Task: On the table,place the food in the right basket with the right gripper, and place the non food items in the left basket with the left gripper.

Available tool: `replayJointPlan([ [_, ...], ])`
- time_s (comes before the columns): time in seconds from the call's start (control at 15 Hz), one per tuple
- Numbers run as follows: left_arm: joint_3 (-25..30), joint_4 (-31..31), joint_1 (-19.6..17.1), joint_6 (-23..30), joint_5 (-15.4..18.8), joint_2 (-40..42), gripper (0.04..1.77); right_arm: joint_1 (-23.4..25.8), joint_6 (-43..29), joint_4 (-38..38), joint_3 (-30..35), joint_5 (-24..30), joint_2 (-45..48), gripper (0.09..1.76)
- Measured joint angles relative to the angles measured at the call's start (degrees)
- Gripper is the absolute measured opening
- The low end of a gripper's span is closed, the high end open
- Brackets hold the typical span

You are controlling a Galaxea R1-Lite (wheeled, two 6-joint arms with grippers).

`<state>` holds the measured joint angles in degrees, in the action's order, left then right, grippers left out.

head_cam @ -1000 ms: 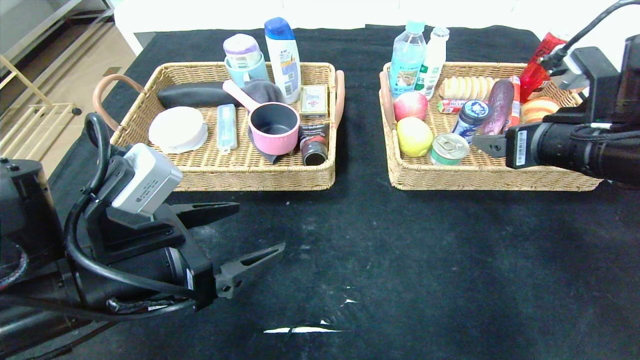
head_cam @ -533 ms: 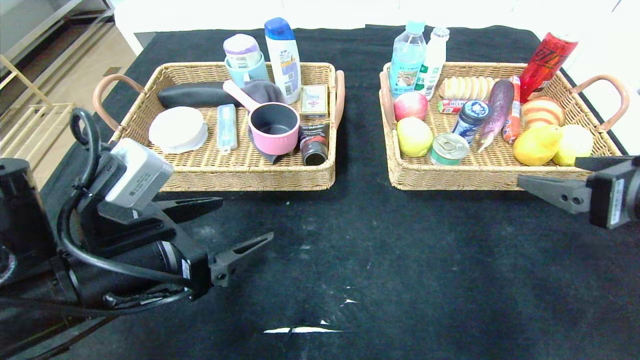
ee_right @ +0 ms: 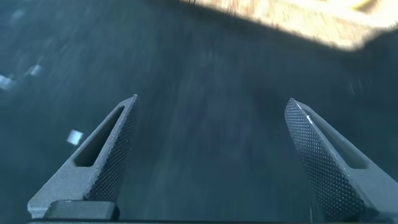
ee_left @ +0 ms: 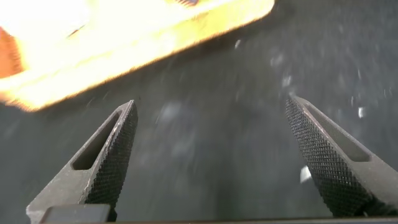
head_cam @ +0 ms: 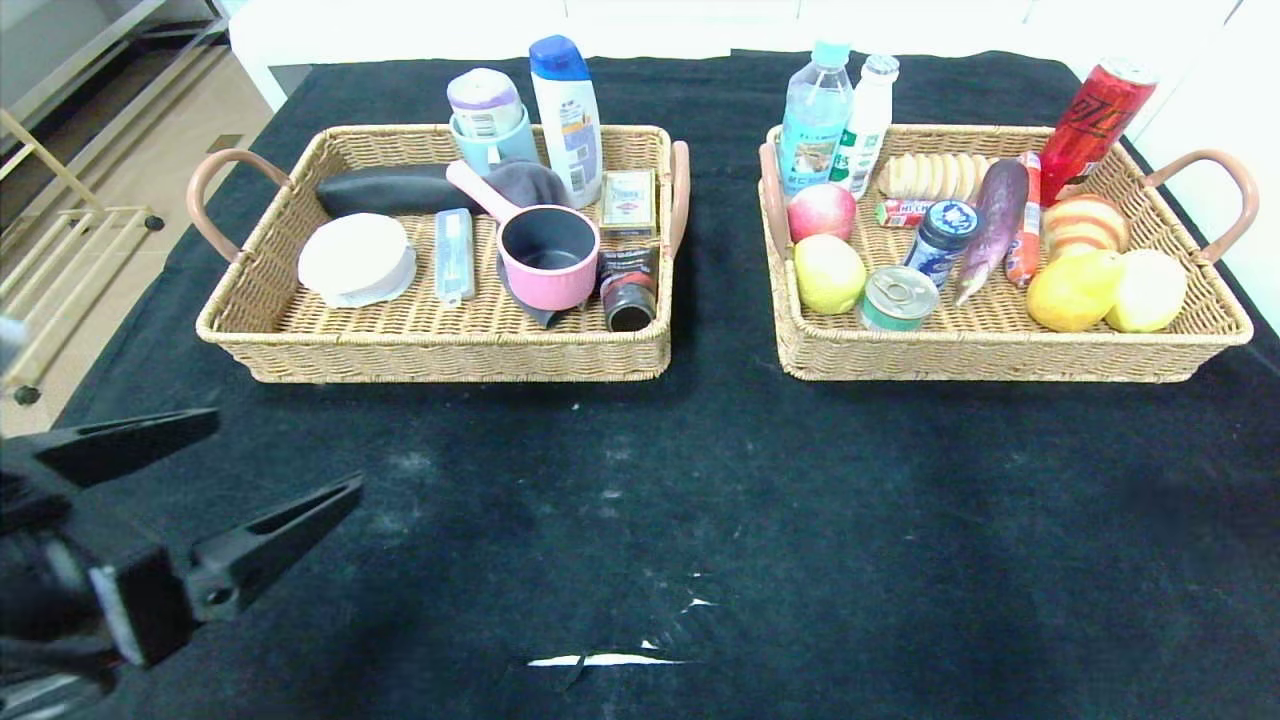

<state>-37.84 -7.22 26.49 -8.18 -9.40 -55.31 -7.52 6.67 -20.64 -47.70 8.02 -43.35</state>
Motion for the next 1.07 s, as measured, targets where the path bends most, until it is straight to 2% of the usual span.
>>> replayJointPlan([
  [0.2,-0.91,11.62,-4.45,-0.13,-0.13,11.46,1.72,1.18,0.02,-10.07,0.33,0.68,12.57,1.70],
  [0.33,-2.76,19.90,-9.07,-0.33,0.12,18.46,1.72,2.97,0.00,-14.47,0.05,-1.17,19.40,1.70],
  [0.53,-7.17,29.56,-15.17,-0.44,3.95,26.92,1.72,5.95,-0.04,-17.09,0.82,-2.29,25.60,1.70],
  [0.73,-8.52,34.26,-20.16,-0.46,9.97,33.49,1.72,7.42,-0.04,-17.31,3.94,-2.43,29.75,1.70],
  [0.93,-7.41,36.56,-23.02,-0.24,11.98,38.03,1.72,7.83,-0.11,-17.34,5.40,-2.43,32.83,1.70],
  [1.07,-5.73,36.77,-24.60,-0.26,14.63,40.77,1.72,7.94,-0.28,-17.36,6.01,-2.51,34.04,1.70],
])
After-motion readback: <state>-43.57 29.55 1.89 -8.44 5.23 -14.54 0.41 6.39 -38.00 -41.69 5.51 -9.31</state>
